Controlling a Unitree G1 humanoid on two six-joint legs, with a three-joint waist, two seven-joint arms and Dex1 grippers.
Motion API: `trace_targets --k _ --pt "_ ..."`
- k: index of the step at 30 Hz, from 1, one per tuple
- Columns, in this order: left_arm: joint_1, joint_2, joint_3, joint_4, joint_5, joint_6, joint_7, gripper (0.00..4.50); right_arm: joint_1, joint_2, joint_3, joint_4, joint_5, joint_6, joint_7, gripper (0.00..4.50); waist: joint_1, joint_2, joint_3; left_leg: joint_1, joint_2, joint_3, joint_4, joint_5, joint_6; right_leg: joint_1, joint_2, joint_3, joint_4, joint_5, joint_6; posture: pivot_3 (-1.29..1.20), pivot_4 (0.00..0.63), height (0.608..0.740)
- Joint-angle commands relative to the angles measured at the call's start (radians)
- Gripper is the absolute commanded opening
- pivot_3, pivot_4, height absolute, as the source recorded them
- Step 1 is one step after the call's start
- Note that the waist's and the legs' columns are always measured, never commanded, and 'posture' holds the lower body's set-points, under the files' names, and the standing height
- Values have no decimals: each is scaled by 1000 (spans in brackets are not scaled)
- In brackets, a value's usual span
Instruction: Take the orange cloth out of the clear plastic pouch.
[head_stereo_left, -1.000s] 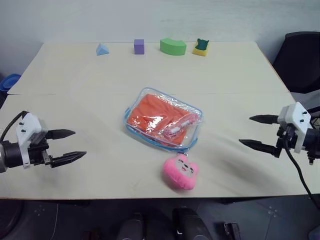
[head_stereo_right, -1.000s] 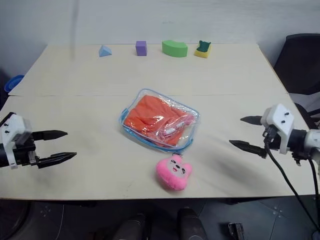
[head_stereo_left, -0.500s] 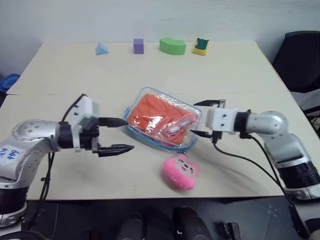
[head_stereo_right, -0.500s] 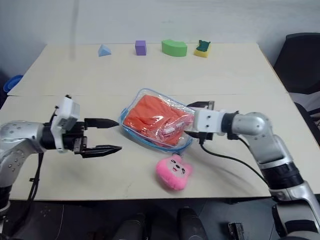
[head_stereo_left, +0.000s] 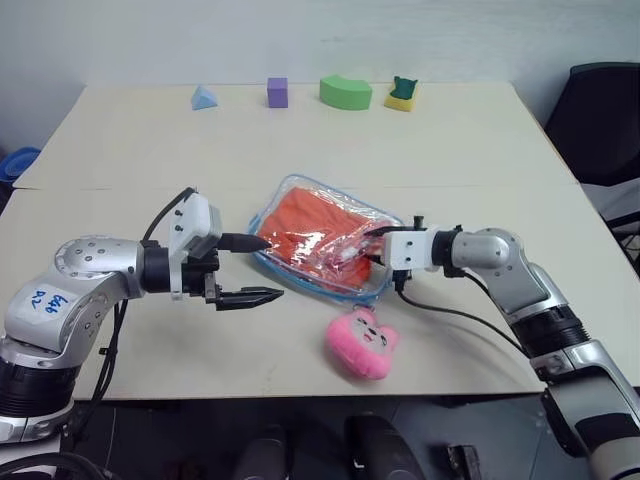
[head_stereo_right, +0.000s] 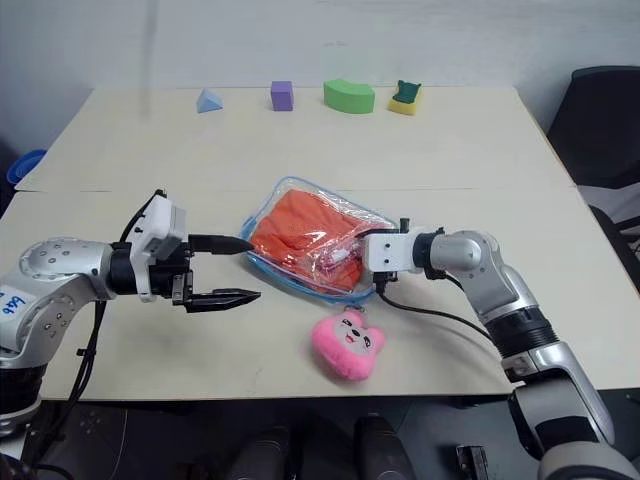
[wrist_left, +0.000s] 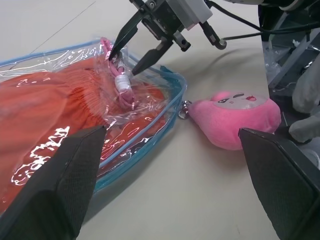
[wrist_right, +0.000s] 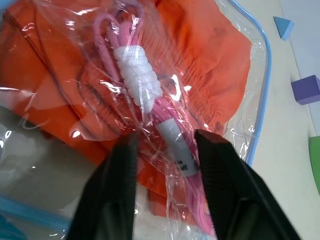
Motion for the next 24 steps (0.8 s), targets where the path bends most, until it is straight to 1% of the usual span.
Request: trace_targets --k 1,2,3,7,11,14,16,18,19,21,24 --pt "-3 1 16 -13 11 -25 0 4500 -19 4 -10 -12 10 -18 12 434 0 0 0 0 0 0 0 0 0 0 0 0 0 0 0 0 150 740" --pt "-4 1 13 -11 15 -29 -2 4500 -16 3 -10 -16 10 -17 14 73 0 0 0 0 0 0 0 0 0 0 0 0 0 0 0 0 150 740" --pt "-6 1 9 -7 21 -36 -5 4500 -12 0 -14 -24 8 -12 11 29 0 0 0 0 0 0 0 0 0 0 0 0 0 0 0 0 150 740" --pt "-29 -13 -12 21 35 -56 -15 4500 26 -31 -62 -102 14 62 -11 29 2 0 0 0 0 0 0 0 0 0 0 0 0 0 0 0 150 740" --pt "-72 -51 -47 50 36 -63 -28 4500 110 -128 -173 -227 35 167 -26 29 11 0 0 -1 0 -1 1 0 0 0 0 -1 0 0 0 0 150 740" --pt "-102 -88 -78 67 38 -68 -42 4500 212 -228 -312 -313 46 281 -53 29 22 0 0 -3 0 -1 4 -1 1 0 -1 -1 0 0 0 0 150 740" --pt "-123 -116 -101 74 39 -76 -51 4500 309 -290 -416 -353 46 351 -66 29 29 0 0 -3 0 -1 5 -1 2 0 0 -1 0 0 0 0 150 740" --pt "-146 -149 -119 80 39 -85 -59 4500 424 -325 -516 -392 51 430 -77 29 35 0 0 -3 0 -1 6 -1 2 1 0 -1 0 0 0 0 150 740" --pt "-162 -170 -129 84 39 -88 -58 4500 504 -330 -568 -411 53 471 -77 29 35 0 0 -3 0 -1 6 -2 2 1 0 -1 0 0 0 0 150 740" --pt "-188 -200 -144 96 48 -96 -59 4500 609 -320 -629 -444 62 534 -85 29 36 0 0 -2 0 -1 7 -2 3 2 0 -1 0 0 1 0 150 740" --pt "-215 -225 -158 117 66 -112 -64 4500 682 -284 -664 -474 88 605 -110 29 24 0 0 0 0 1 8 -2 3 3 1 2 2 1 2 0 150 740"
